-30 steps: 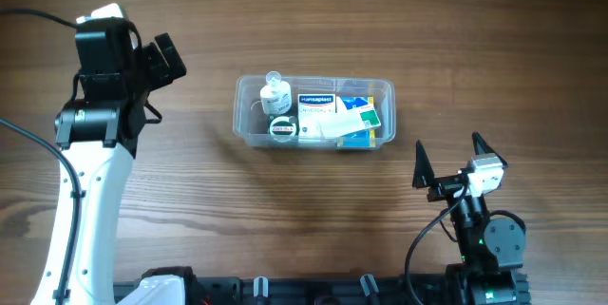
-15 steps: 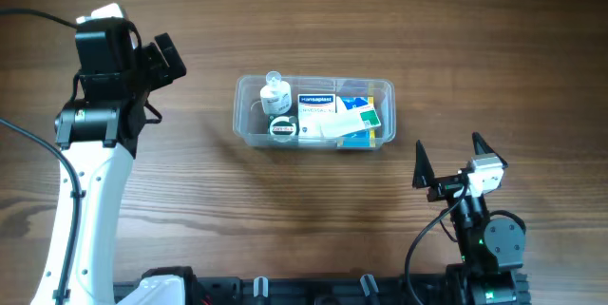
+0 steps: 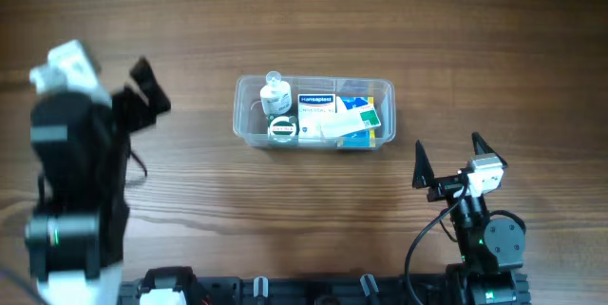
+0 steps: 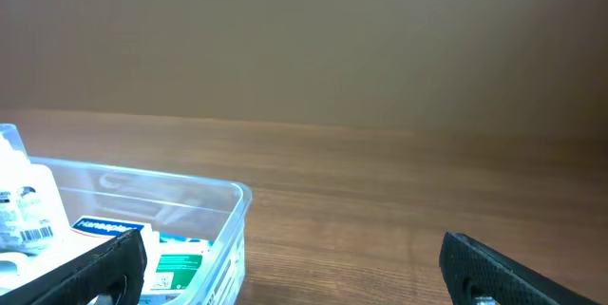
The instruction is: Pack container
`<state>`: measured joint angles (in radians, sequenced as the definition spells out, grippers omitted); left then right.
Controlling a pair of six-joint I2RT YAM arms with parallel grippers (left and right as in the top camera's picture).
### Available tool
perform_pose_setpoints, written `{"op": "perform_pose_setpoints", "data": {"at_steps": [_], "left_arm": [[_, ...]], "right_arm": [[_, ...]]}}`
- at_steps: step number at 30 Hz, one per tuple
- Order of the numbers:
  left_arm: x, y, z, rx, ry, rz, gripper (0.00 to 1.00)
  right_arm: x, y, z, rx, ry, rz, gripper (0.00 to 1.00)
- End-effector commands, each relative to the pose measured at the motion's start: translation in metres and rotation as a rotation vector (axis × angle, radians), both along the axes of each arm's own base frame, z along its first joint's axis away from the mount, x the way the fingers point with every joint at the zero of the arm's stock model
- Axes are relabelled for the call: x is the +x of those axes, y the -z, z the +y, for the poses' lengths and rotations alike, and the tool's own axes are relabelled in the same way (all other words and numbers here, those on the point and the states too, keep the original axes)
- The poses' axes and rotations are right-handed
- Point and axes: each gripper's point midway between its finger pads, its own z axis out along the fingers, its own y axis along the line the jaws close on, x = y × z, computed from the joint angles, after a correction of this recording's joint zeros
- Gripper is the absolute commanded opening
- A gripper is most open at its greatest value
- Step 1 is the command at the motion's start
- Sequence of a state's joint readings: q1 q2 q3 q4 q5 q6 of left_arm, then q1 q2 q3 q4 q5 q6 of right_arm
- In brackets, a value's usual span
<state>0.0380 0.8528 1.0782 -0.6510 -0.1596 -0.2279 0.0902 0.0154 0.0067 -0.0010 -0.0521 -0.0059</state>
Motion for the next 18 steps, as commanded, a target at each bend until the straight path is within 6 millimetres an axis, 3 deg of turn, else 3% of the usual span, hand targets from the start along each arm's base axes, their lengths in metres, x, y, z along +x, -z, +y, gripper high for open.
{"op": "perform_pose_setpoints", "data": {"at_steps": [1,7,8,14,16,18], "left_arm": [[-0.035,0.033,-0.001,-0.017,-0.007,-0.007,1.00],[-0.077,0.090,-0.003,-0.015,-0.006,-0.047,1.00],[-0.085,0.119,-0.003,-0.015,-0.006,-0.041,1.00],[-0.092,0.177,0.005,0.002,-0.049,0.041,1.00],[-0.088,0.168,0.010,0.017,-0.080,-0.025,1.00],[-0.080,0.140,0.011,0.022,-0.082,-0.164,1.00]], "right_arm": [[-0.001,-0.002,0.003,-0.013,-0.016,-0.012,1.00],[-0.001,-0.002,0.003,-0.013,-0.016,-0.012,1.00],[-0.001,-0.002,0.003,-0.013,-0.016,-0.012,1.00],[-0.001,-0.002,0.003,-0.013,-0.016,-0.012,1.00],[-0.001,-0.002,0.003,-0.012,-0.016,-0.012,1.00],[-0.001,-0.002,0.003,-0.013,-0.016,-0.012,1.00]]}}
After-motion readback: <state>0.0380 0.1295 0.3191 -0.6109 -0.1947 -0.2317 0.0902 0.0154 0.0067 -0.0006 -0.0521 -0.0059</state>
